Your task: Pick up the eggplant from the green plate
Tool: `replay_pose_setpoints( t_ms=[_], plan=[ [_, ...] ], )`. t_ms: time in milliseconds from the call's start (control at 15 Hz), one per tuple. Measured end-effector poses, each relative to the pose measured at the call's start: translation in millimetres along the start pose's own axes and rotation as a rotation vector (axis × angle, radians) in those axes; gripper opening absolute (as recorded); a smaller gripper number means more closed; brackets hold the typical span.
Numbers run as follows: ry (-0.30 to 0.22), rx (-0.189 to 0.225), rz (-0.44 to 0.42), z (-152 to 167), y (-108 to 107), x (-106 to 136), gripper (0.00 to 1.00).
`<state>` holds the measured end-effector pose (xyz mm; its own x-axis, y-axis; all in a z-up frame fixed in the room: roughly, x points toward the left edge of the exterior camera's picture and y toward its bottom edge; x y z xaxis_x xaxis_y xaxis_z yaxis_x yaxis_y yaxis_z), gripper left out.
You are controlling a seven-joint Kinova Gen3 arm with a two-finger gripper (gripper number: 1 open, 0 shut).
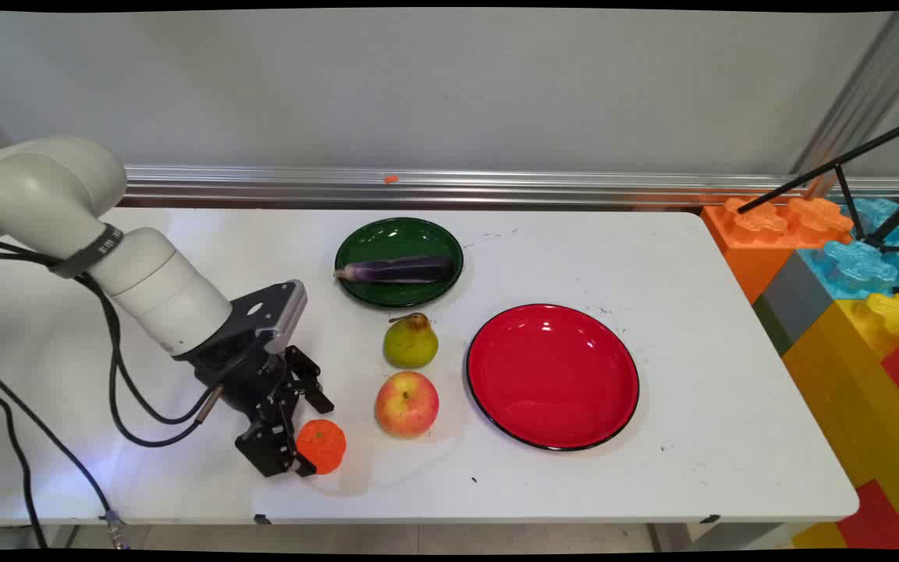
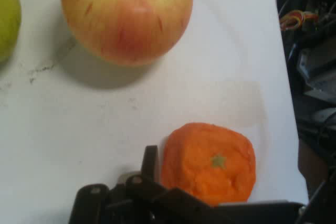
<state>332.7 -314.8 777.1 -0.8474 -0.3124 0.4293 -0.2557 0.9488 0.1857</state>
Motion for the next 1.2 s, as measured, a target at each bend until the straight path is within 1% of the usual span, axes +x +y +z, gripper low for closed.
replay_pose_setpoints(
  t_ms=[267, 400, 800, 933, 1067, 1200],
  plan=[
    [-0.009, -0.003, 0.003, -2.0, 0.1, 3.5, 1.0],
    [-0.024, 0.011, -0.012, -7.9, -2.0, 7.4, 1.0],
    [-0.041, 0.038, -0.058, -34.0, -9.4, 34.0, 1.0],
    [-0.049, 0.051, -0.057, -44.4, -18.4, 41.9, 1.0],
    [-0.058, 0.074, -0.041, -57.5, -34.9, 48.0, 1.0],
    [-0.065, 0.104, -0.03, -70.0, -56.8, 51.6, 1.0]
  ],
)
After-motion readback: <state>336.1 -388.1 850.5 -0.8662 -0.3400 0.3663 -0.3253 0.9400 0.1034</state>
